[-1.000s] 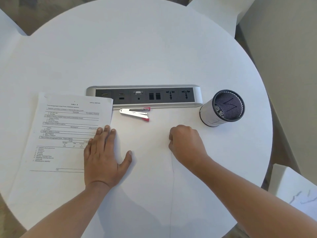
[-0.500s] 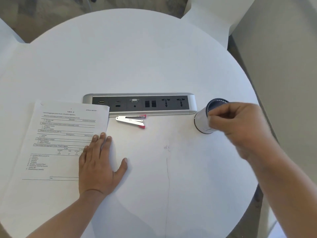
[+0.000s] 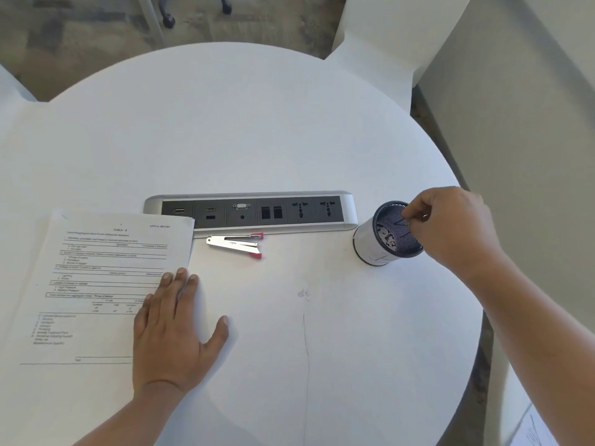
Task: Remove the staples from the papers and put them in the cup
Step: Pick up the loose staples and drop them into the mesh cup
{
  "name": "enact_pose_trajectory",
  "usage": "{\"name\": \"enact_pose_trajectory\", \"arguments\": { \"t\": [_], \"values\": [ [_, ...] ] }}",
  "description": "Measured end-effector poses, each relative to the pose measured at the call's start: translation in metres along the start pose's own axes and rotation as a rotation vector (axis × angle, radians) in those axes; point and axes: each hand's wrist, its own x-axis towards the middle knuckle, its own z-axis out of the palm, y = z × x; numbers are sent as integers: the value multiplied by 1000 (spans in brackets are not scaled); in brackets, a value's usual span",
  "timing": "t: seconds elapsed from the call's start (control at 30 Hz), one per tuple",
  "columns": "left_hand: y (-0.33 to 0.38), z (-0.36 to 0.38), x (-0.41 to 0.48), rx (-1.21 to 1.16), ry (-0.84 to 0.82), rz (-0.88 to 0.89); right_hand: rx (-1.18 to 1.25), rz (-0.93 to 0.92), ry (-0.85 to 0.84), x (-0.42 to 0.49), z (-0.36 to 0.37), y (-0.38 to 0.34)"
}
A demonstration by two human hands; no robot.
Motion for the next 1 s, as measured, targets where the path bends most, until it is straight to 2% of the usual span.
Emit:
{"name": "enact_pose_trajectory", "arguments": {
  "t": [0.13, 0.33, 0.53, 0.63, 0.73, 0.83, 1.0],
  "values": [
    [1, 0, 0, 1, -2, -4, -4, -43, -71, -2, 0, -5],
    [1, 0, 0, -1, 14, -1, -7, -78, -91, -6, 0, -8],
    [1, 0, 0, 3, 11, -4, 188, -161, 116, -27, -8, -31],
    [1, 0, 0, -3, 12, -6, 275, -227, 98, -45, 6, -48],
    [1, 0, 0, 2, 8, -8, 170, -329, -11, -53, 47, -54],
    [0, 1, 0, 7, 7, -8, 9, -355, -183, -56, 89, -55],
    [1, 0, -1, 9, 14, -6, -183, -336, -228, -56, 124, -55]
  ]
}}
